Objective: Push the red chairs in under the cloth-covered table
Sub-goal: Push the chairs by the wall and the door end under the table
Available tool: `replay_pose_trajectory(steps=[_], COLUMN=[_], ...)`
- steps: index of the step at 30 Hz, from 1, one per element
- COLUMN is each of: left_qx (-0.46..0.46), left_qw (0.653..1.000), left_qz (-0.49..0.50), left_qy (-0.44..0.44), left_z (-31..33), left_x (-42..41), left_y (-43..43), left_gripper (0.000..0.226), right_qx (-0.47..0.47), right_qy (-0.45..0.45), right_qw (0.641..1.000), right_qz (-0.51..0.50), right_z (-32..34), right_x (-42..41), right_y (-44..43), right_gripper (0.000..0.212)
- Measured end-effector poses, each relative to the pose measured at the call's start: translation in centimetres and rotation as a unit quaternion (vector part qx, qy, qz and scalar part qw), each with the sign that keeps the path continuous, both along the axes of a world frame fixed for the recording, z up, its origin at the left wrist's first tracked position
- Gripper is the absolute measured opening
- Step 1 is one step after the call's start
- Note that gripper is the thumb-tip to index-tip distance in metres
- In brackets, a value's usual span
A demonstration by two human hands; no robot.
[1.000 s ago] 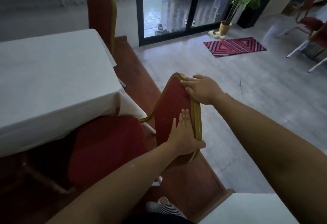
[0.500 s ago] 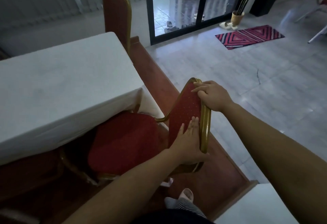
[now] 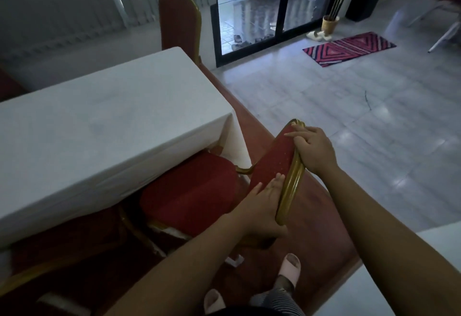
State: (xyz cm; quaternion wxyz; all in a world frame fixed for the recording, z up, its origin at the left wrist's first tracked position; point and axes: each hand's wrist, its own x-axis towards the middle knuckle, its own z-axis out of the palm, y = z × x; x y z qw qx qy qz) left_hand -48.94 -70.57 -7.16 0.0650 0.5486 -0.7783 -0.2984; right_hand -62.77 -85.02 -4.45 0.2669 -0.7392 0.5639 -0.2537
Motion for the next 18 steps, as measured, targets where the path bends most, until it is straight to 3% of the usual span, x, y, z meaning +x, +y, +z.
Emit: replay_pose_trajectory(steps=[7, 18], left_qx=[-0.027, -0.043], left_qw=[1.0, 0.996], left_qz=[0.004, 0.027], left_qy=[-0.002, -0.08], left_z=[-0.8, -0.9], left_x=[5.6, 13.4], left_y=[5.0, 11.2], left_gripper=[0.114, 0.111], right_qx=[-0.039, -0.032], right_qy=[0.006, -0.002], right_qw=[0.999, 0.998], right_qz=[-0.037, 0.051], right_z=[0.0, -0.5], right_x=[3.5, 8.6], right_y=[5.8, 11.5], right_gripper=[0.045, 0.046])
